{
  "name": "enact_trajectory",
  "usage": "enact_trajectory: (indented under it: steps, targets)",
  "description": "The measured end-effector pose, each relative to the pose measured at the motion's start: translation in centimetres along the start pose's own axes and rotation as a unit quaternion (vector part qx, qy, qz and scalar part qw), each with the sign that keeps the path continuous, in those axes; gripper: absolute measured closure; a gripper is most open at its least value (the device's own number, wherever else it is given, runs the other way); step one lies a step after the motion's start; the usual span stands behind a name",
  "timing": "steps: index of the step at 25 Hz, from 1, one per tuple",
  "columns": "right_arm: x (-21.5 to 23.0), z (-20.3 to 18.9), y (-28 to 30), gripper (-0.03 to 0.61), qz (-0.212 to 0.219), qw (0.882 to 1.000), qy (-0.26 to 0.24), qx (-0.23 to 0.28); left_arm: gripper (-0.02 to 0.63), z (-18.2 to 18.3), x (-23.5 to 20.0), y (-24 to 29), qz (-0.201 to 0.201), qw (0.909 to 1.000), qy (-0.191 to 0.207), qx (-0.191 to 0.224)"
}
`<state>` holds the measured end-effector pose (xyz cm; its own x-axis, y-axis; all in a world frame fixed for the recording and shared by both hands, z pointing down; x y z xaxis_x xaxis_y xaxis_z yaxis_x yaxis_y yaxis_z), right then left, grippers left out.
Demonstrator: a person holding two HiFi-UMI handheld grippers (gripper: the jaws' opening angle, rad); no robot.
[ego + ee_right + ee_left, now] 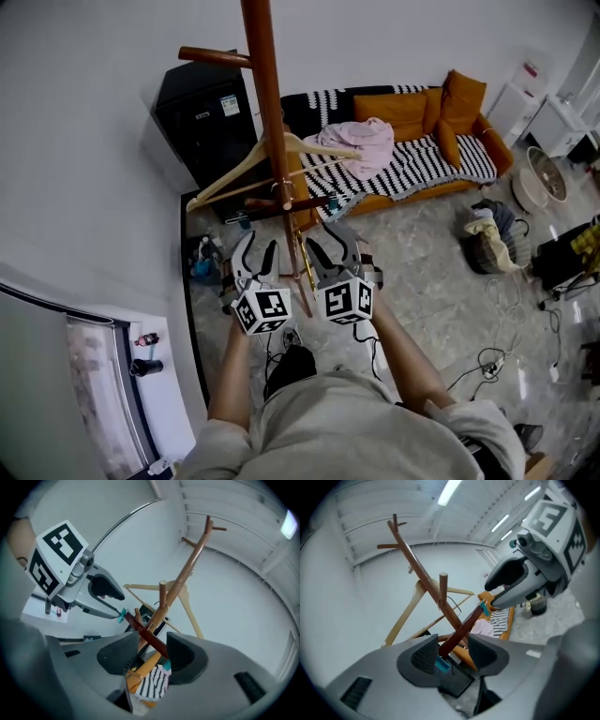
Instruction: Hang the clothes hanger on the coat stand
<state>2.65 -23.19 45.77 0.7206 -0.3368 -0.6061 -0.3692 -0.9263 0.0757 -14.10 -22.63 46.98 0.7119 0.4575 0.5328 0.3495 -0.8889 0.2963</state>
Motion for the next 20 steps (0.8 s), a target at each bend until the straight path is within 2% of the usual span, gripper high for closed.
enact_trajectory:
  steps: [3, 5, 7, 11, 15, 20]
  targets:
    - [0.4, 0.2, -2.1, 0.477, -0.021, 0.997, 0.065, 0.018, 0.48, 0.3, 0.7, -1.7, -0.008, 0.9958, -0.082, 0.039]
    - [0.7, 0.3, -3.4, 0.534, -0.032, 0.993, 0.109, 0.025, 0.544, 0.7, 1.2, -3.0, -0.009, 0.9895, -0.133, 0.057]
    - [0.8, 0.5, -4.7, 0.562, -0.029, 0.987, 0.155, 0.034, 0.591, 1.0, 1.6, -4.5, 0.001, 0.9818, -0.179, 0.063]
    - [1.2, 0.8, -7.3, 0.574, 0.001, 0.974, 0.223, 0.039, 0.604, 1.5, 3.3, -6.9, 0.009, 0.9608, -0.265, 0.081]
    - [1.5, 1.1, -9.8, 0.574, 0.02, 0.97, 0.237, 0.049, 0.604, 2.7, 5.5, -9.3, 0.005, 0.952, -0.288, 0.102]
    - [2.1, 2.4, -14.5, 0.574, 0.014, 0.968, 0.238, 0.074, 0.604, 3.1, 8.8, -14.3, 0.028, 0.9482, -0.299, 0.103]
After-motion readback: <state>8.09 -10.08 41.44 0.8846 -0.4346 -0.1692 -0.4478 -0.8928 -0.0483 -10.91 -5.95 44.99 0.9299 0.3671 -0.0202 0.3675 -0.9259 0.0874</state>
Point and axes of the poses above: the fingertips, and each gripper's own axes: y forward along the fingers, x to its right, z out of its top, the point moved 10 cm from there along -y, backward along the fingers, and after that the axes turned 9 degrees about -z, right-handed, at the moved point
